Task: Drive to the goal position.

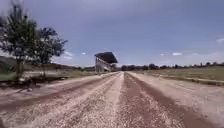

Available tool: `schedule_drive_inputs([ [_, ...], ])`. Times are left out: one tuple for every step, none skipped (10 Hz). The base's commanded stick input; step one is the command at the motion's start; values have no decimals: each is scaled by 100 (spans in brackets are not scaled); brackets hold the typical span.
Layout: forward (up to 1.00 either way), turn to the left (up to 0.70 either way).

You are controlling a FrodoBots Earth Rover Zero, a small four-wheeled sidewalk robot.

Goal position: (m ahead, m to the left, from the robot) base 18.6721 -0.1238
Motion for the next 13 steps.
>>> schedule_drive_inputs([
  [100,0],
  [100,0],
  [100,0],
  [100,0],
  [100,0],
  [100,0],
  [100,0],
  [100,0],
  [100,0],
  [100,0],
  [100,0],
  [100,0],
  [100,0],
])
